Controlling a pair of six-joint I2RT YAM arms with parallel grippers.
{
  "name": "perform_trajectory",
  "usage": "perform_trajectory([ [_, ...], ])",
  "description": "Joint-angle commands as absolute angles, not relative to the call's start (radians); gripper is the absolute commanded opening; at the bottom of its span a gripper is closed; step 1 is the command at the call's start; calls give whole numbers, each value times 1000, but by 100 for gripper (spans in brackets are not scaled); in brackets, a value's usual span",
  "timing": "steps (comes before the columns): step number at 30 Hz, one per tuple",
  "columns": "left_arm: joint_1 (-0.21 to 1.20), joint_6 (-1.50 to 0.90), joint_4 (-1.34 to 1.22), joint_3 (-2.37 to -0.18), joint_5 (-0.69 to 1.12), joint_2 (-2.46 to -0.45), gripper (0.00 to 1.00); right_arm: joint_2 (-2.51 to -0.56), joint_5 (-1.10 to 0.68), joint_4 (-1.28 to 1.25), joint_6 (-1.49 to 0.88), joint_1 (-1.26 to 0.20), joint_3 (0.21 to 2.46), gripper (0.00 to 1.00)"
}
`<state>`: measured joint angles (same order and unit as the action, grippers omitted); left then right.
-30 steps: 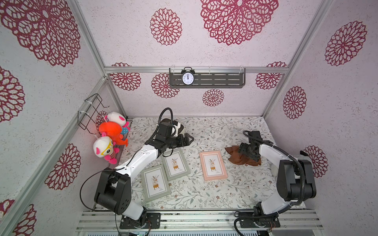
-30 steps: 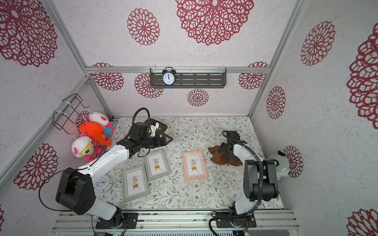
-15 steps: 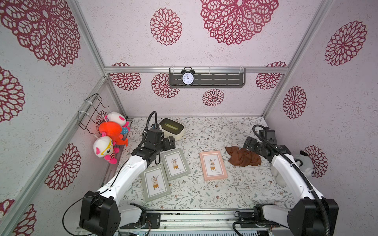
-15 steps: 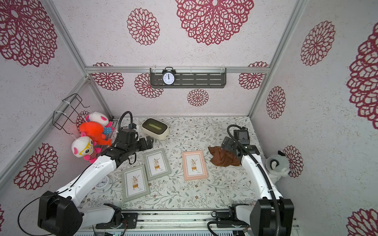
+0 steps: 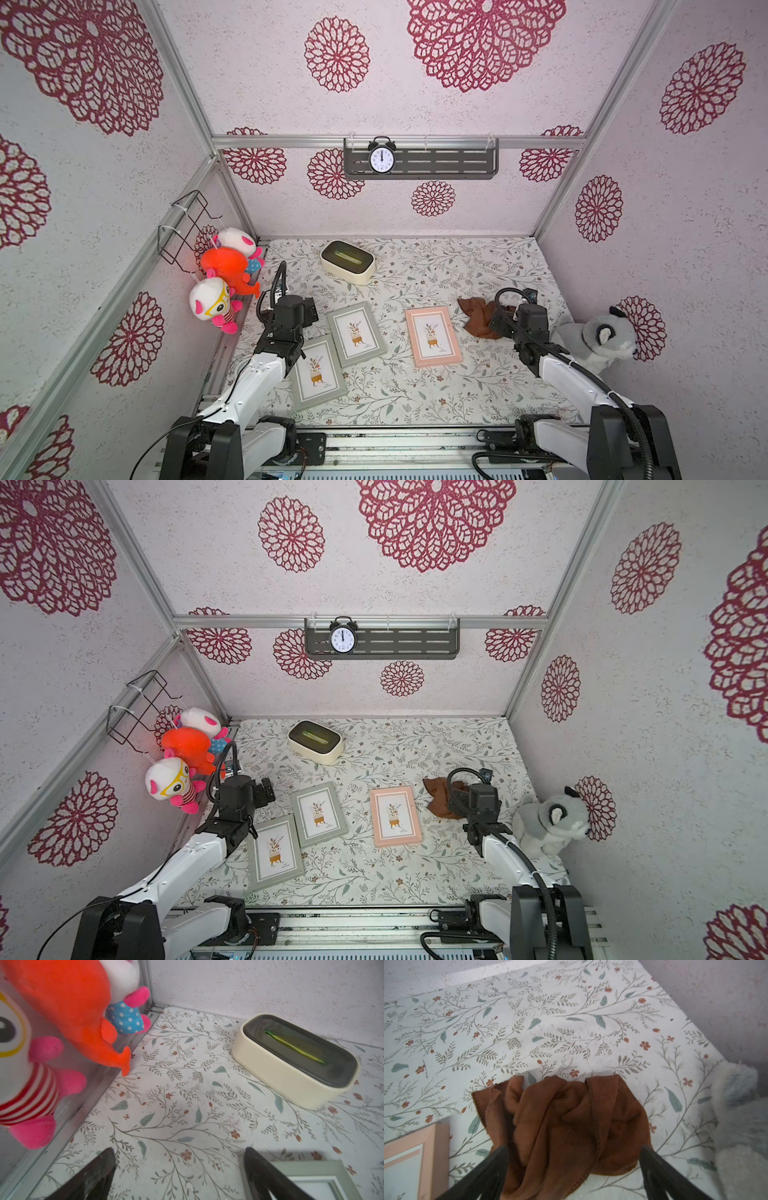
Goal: Wipe the picture frame with a cloth
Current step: Reset both arms
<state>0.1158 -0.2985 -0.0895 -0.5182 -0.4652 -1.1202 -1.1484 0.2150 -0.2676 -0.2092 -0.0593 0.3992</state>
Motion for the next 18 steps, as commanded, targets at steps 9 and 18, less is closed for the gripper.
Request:
perform_trajectory([
  [9, -20, -167, -663, -345, -442, -1200, 100, -1335, 255, -986, -16, -22, 252, 99],
  [18, -26, -89, -1017, -334, -414, -1508, 98, -1478, 166, -1267, -27, -9, 188, 99],
])
